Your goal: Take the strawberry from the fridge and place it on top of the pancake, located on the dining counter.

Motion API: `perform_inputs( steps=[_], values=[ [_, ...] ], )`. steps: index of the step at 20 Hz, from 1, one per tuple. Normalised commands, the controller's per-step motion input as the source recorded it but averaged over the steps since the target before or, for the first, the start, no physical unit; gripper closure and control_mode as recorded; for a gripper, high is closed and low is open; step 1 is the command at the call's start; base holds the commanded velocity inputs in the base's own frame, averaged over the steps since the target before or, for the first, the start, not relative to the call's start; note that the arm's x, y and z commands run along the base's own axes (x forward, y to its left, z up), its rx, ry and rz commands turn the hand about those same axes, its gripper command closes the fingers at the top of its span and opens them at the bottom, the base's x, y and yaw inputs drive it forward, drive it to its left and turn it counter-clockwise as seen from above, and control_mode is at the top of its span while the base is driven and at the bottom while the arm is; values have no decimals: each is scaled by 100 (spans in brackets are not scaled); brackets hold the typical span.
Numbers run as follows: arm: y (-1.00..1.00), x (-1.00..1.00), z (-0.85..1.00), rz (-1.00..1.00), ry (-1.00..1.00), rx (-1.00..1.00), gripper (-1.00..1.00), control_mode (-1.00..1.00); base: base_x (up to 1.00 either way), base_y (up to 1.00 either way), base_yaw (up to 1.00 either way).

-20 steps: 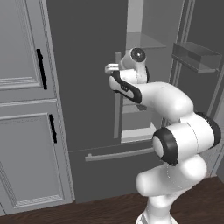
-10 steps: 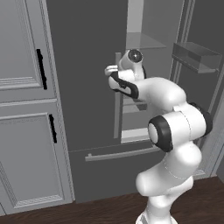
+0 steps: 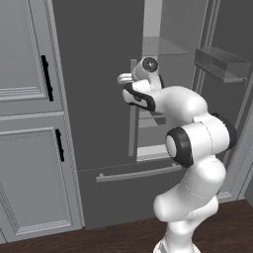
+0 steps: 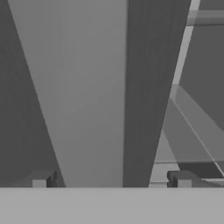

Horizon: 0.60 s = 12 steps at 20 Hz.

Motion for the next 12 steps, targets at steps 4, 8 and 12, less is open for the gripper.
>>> perform_inputs(
  steps=[4, 8, 12],
  values=[
    [34, 40, -4, -11, -17, 0, -100, -100, 0, 0, 0],
    [17, 32, 0, -6, -13, 0, -100, -100, 0, 0, 0],
    [6, 23, 0, 0, -5, 0, 100, -100, 0, 0, 0]
  ],
)
